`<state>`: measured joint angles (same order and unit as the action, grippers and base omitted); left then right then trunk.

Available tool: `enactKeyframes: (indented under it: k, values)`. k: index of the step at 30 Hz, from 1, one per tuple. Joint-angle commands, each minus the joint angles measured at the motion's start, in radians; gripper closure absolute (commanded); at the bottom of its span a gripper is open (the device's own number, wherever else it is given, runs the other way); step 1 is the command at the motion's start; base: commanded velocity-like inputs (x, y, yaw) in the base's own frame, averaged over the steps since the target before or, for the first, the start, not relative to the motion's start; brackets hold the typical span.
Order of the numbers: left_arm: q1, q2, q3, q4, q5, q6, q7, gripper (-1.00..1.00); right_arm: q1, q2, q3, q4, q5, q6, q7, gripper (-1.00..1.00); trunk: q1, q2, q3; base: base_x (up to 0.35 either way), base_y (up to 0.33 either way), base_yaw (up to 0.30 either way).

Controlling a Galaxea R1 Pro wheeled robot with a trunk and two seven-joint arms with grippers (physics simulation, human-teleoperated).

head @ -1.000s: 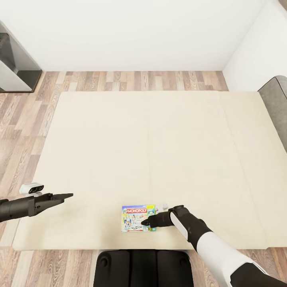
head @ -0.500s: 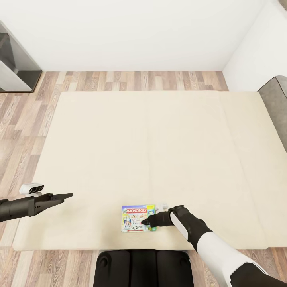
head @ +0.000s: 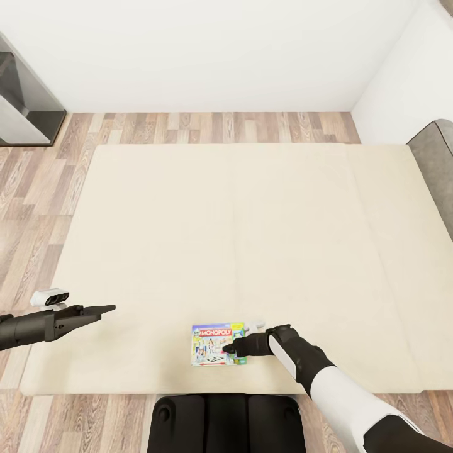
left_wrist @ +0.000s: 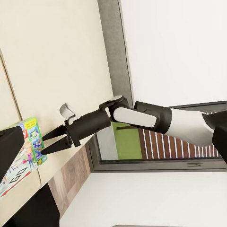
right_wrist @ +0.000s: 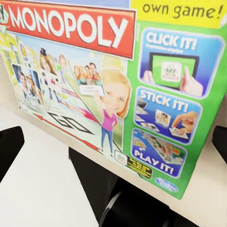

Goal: Put all the toys in the child's room - the three board games (two on the bed and one on the table), the two jigsaw puzzles on the table, and the tennis ball on the table - inside the toy box on the table in the child's room.

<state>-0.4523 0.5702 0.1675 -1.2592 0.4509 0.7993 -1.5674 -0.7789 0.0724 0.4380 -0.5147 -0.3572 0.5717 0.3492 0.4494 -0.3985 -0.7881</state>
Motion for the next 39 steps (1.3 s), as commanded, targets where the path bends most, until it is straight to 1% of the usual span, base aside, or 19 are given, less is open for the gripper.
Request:
enactKeyframes:
  k: [1, 16, 30, 39]
  values:
    - [0.0, 0.0, 0.0, 0.0, 0.0, 0.011, -0.003, -1.0, -0.001, 0.0, 0.002, -0.001, -0.002, 0.004, 0.001, -1.0, 0.001, -0.002, -0.001, 0.0, 0.0, 0.0]
    - [0.0, 0.0, 0.0, 0.0, 0.0, 0.011, -0.003, -1.0, 0.0, 0.0, 0.002, -0.001, -0.002, 0.002, 0.001, -1.0, 0.001, -0.002, -0.001, 0.0, 0.012, 0.0]
    - [0.0, 0.0, 0.0, 0.0, 0.0, 0.011, -0.003, -1.0, 0.005, 0.0, 0.002, -0.001, -0.002, 0.002, 0.001, -1.0, 0.001, -0.002, -0.001, 0.0, 0.184, 0.0]
    - [0.0, 0.0, 0.0, 0.0, 0.0, 0.011, -0.003, -1.0, 0.007, 0.0, 0.003, -0.001, -0.001, 0.002, 0.001, -1.0, 0.001, -0.002, -0.001, 0.0, 0.036, 0.0]
